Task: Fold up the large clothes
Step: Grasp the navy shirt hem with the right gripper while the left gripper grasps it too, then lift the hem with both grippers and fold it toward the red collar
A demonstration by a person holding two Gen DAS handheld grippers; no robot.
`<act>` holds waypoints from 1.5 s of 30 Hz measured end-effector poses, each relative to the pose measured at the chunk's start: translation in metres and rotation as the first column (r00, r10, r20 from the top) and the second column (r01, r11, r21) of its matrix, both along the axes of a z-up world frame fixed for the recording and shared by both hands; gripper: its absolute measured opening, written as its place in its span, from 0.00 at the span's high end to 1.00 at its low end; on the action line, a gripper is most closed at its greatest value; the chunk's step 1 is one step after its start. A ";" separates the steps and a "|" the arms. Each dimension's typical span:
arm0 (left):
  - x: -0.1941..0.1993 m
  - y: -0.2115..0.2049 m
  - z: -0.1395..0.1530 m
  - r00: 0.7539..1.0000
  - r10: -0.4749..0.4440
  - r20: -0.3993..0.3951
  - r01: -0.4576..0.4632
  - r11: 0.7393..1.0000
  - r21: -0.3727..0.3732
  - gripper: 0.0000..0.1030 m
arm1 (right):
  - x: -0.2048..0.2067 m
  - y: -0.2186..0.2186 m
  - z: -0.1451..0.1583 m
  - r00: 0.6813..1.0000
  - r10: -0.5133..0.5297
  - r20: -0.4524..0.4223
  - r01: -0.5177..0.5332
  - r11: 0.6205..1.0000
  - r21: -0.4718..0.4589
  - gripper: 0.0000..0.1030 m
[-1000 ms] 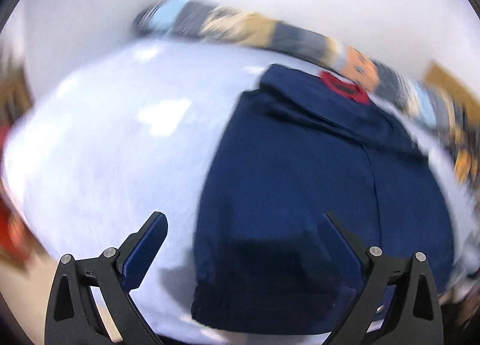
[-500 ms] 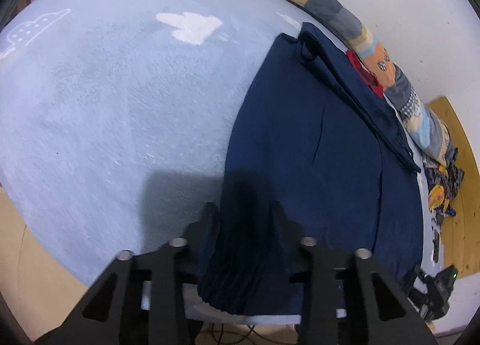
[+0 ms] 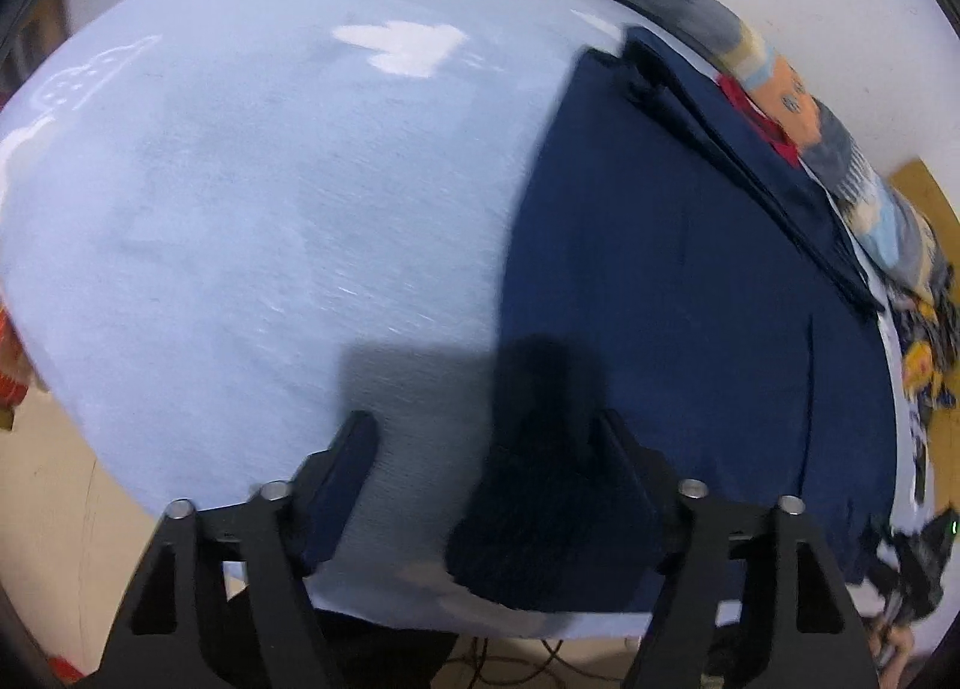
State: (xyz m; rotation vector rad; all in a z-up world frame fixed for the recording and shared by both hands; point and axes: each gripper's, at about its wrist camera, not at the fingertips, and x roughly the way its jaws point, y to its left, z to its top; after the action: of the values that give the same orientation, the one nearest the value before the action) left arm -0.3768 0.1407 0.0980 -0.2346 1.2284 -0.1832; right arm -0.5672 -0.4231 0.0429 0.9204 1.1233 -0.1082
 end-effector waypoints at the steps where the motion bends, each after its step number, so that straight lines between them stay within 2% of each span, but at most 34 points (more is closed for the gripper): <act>1: -0.002 -0.008 0.002 0.999 -0.036 0.014 0.035 0.999 0.019 0.53 | 0.001 -0.001 0.000 1.000 -0.001 0.000 0.001 1.000 0.002 0.44; 2: -0.004 -0.014 0.003 0.997 -0.067 0.025 0.067 0.998 0.019 0.72 | 0.002 -0.001 -0.001 1.000 0.001 -0.001 -0.001 1.000 0.004 0.42; 3: -0.006 -0.024 0.005 0.993 -0.113 0.036 0.112 0.993 0.033 0.72 | 0.004 -0.001 -0.002 1.000 0.005 0.000 -0.005 1.000 0.006 0.42; 5: -0.007 -0.037 0.005 0.987 -0.149 0.055 0.143 0.985 0.096 0.73 | 0.004 0.001 -0.002 1.000 0.018 0.002 -0.018 1.000 0.001 0.41; 6: -0.005 -0.039 0.003 0.987 -0.154 0.051 0.148 0.984 0.100 0.73 | 0.005 0.005 0.000 0.999 0.037 0.009 -0.037 0.999 0.008 0.41; 8: -0.002 -0.037 0.000 0.990 -0.137 0.040 0.132 0.986 0.103 0.64 | 0.008 0.012 0.006 0.996 0.086 0.030 -0.086 0.996 -0.017 0.42; 9: -0.001 -0.038 -0.002 0.990 -0.133 0.042 0.128 0.985 0.112 0.63 | 0.009 0.014 0.007 0.994 0.099 0.034 -0.098 0.995 -0.028 0.42; 11: 0.001 -0.043 -0.006 0.990 -0.134 0.042 0.126 0.980 0.153 0.43 | 0.010 0.015 0.006 0.993 0.113 0.022 -0.112 0.993 -0.043 0.43; 12: 0.001 -0.045 -0.008 0.990 -0.131 0.045 0.122 0.978 0.169 0.38 | 0.011 0.014 0.004 0.994 0.109 0.001 -0.109 0.993 -0.055 0.44; 13: 0.003 -0.047 -0.010 0.991 -0.126 0.047 0.116 0.979 0.169 0.35 | 0.012 0.015 0.002 0.995 0.102 -0.014 -0.103 0.992 -0.068 0.43; 14: 0.002 -0.047 -0.013 0.991 -0.123 0.048 0.114 0.980 0.164 0.35 | 0.013 0.016 0.001 0.995 0.100 -0.014 -0.100 0.993 -0.069 0.43; 15: 0.002 -0.048 -0.013 0.990 -0.128 0.056 0.118 0.981 0.157 0.39 | 0.014 0.018 0.001 0.994 0.103 -0.017 -0.104 0.992 -0.075 0.39; 16: -0.001 -0.047 -0.010 0.988 -0.139 0.070 0.128 0.982 0.140 0.62 | 0.015 0.020 0.001 0.993 0.113 -0.015 -0.114 0.990 -0.077 0.36; 17: -0.004 -0.049 -0.005 0.983 -0.157 0.097 0.144 0.981 0.130 0.79 | 0.017 0.023 0.001 0.992 0.122 -0.011 -0.122 0.989 -0.080 0.33; 18: -0.008 -0.053 -0.002 0.969 -0.190 0.158 0.171 0.977 0.130 0.80 | 0.018 0.027 0.002 0.991 0.133 -0.011 -0.134 0.986 -0.097 0.36; 19: -0.013 -0.060 0.002 0.959 -0.221 0.181 0.195 0.969 0.151 0.82 | 0.020 0.031 0.003 0.988 0.155 -0.014 -0.156 0.980 -0.123 0.40; 20: -0.016 -0.062 0.004 0.952 -0.237 0.195 0.211 0.967 0.146 0.82 | 0.020 0.032 0.006 0.986 0.164 -0.013 -0.165 0.975 -0.146 0.65; 21: -0.023 -0.062 0.009 0.945 -0.249 0.212 0.224 0.965 0.137 0.82 | 0.019 0.031 0.010 0.988 0.154 -0.007 -0.153 0.976 -0.154 0.83; 23: -0.030 -0.059 0.017 0.939 -0.245 0.243 0.232 0.969 0.084 0.82 | 0.013 0.022 0.014 0.993 0.117 0.030 -0.114 0.988 -0.101 0.84; 25: -0.029 -0.051 0.017 0.949 -0.213 0.232 0.212 0.977 0.033 0.82 | 0.007 0.015 0.021 0.993 0.084 0.079 -0.080 0.996 -0.049 0.85; 27: -0.023 -0.045 0.004 0.967 -0.182 0.177 0.179 0.983 0.034 0.81 | 0.004 0.011 0.029 0.990 0.069 0.123 -0.067 0.998 -0.016 0.85; 29: -0.021 -0.044 0.001 0.973 -0.172 0.154 0.166 0.985 0.049 0.79 | 0.002 0.008 0.031 0.987 0.058 0.147 -0.062 0.998 0.021 0.85; 31: -0.015 -0.047 -0.001 0.974 -0.173 0.146 0.164 0.984 0.067 0.76 | 0.003 0.007 0.027 0.992 0.049 0.117 -0.050 0.999 0.008 0.85; 33: -0.014 -0.050 -0.005 0.975 -0.174 0.135 0.162 0.983 0.090 0.66 | 0.004 0.006 0.020 0.996 0.050 0.079 -0.051 0.999 0.005 0.84; 34: -0.013 -0.051 -0.009 0.978 -0.172 0.121 0.161 0.982 0.096 0.56 | 0.006 0.007 0.015 0.997 0.060 0.052 -0.060 0.998 0.002 0.83; 37: -0.008 -0.051 -0.006 0.978 -0.171 0.122 0.160 0.983 0.095 0.50 | 0.004 0.006 0.009 0.997 0.073 0.013 -0.073 0.997 -0.012 0.78; 38: -0.007 -0.052 -0.006 0.977 -0.171 0.124 0.160 0.983 0.096 0.51 | 0.004 0.006 0.006 0.997 0.078 0.000 -0.078 0.997 -0.005 0.72; 39: -0.007 -0.054 -0.005 0.976 -0.174 0.130 0.163 0.982 0.096 0.55 | 0.002 0.006 0.002 0.996 0.083 -0.011 -0.083 0.997 0.008 0.59; 40: -0.008 -0.055 -0.003 0.973 -0.179 0.143 0.167 0.982 0.092 0.78 | 0.002 0.008 -0.002 0.996 0.090 -0.020 -0.089 0.996 0.024 0.55; 41: -0.009 -0.059 0.001 0.967 -0.194 0.163 0.183 0.980 0.081 0.82 | 0.002 0.010 -0.004 0.995 0.098 -0.020 -0.097 0.995 0.033 0.54; 43: -0.020 -0.060 0.009 0.952 -0.224 0.209 0.211 0.974 0.082 0.83 | 0.003 0.016 -0.001 0.993 0.114 -0.015 -0.114 0.993 -0.007 0.68; 44: -0.024 -0.060 0.014 0.946 -0.230 0.230 0.220 0.973 0.071 0.83 | 0.003 0.018 0.001 0.992 0.124 -0.005 -0.124 0.992 -0.011 0.83; 45: -0.027 -0.055 0.018 0.945 -0.225 0.237 0.220 0.974 0.050 0.83 | 0.001 0.017 0.006 0.993 0.121 0.006 -0.121 0.993 -0.008 0.84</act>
State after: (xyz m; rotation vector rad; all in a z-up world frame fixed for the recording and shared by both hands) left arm -0.4038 0.0854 0.1158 -0.0499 1.0114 -0.3829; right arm -0.5659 -0.4059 0.0485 0.8432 1.1690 -0.0104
